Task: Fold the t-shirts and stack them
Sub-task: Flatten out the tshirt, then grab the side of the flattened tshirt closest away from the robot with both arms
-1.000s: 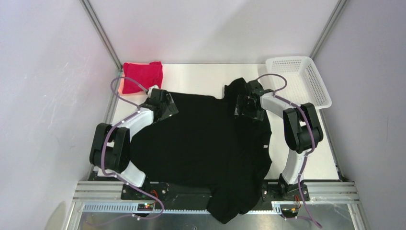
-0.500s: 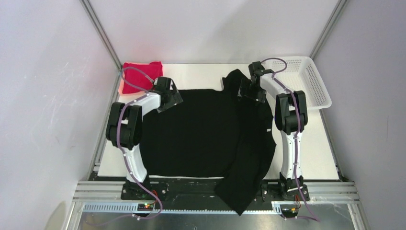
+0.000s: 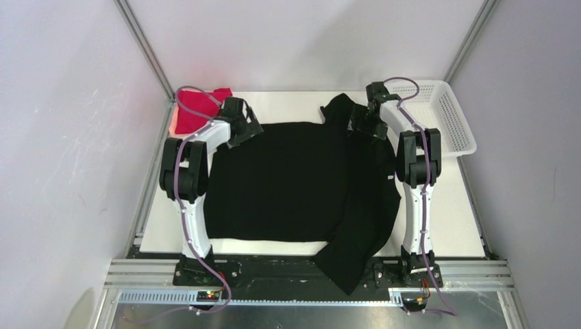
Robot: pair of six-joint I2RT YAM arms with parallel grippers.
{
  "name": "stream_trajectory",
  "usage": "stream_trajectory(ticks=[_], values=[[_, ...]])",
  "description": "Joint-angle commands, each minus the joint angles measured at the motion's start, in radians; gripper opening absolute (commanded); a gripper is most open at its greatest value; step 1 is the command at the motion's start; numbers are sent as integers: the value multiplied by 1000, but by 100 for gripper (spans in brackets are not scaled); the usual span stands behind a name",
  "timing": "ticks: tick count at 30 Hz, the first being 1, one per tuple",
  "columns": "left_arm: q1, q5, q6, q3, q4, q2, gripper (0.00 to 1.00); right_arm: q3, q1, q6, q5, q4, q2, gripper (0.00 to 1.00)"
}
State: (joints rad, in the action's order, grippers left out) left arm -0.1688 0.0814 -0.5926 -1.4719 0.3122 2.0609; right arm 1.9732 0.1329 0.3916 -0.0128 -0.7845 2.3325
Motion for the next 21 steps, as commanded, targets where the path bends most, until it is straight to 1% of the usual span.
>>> stream_trajectory(ticks=[1, 2, 3, 4, 5, 6, 7, 8, 9, 10, 11, 12, 13, 14, 15, 16, 17, 18, 19, 20, 21], values=[[1, -1, 26, 11, 10, -125, 100, -1, 57, -105, -26, 58, -100, 99], [-1, 5, 25, 58, 9, -149, 100, -40, 75, -115, -28, 74, -145, 99], [-5, 24, 23, 85, 9, -206, 100, -64, 85, -130, -29, 84, -168, 99], [-6, 42, 16, 150, 10, -238, 100, -120, 108, -135, -29, 109, -217, 99], [-9, 51, 11, 189, 9, -306, 100, -149, 121, -139, -33, 123, -241, 99], [-11, 73, -5, 265, 10, -343, 100, -213, 142, -140, -35, 153, -288, 99], [-18, 84, -14, 309, 10, -422, 100, -240, 153, -136, -38, 180, -335, 99], [-27, 112, -35, 400, 12, -459, 100, -295, 174, -134, -38, 195, -356, 99], [-33, 129, -49, 446, 15, -543, 100, -324, 185, -126, -37, 225, -396, 99], [-46, 170, -83, 537, 27, -587, 100, -369, 202, -121, -35, 237, -413, 100], [-54, 191, -101, 581, 39, -673, 100, -391, 210, -111, -26, 260, -449, 99], [-64, 230, -148, 666, 80, -753, 100, -432, 224, -104, -22, 270, -466, 99], [-70, 246, -202, 703, 106, -795, 100, -451, 229, -91, -20, 289, -493, 99], [-82, 276, -233, 773, 165, -880, 100, -482, 236, -79, -26, 295, -506, 99], [-93, 293, -306, 807, 196, -920, 100, -495, 239, -73, -28, 309, -526, 99], [-134, 337, -342, 860, 265, -1000, 100, -519, 240, -68, -34, 316, -532, 99], [-162, 360, -427, 882, 304, -1037, 100, -531, 241, -68, -37, 322, -540, 99], [-218, 393, -467, 918, 372, -1109, 100, -534, 241, -65, -40, 323, -542, 99], [-239, 397, -544, 935, 401, -1140, 100, -536, 242, -64, -41, 320, -543, 99], [-265, 385, -579, 971, 444, -1209, 100, -538, 242, -66, -44, 320, -543, 99], [-274, 377, -636, 991, 458, -1234, 100, -541, 243, -66, -46, 318, -542, 99]])
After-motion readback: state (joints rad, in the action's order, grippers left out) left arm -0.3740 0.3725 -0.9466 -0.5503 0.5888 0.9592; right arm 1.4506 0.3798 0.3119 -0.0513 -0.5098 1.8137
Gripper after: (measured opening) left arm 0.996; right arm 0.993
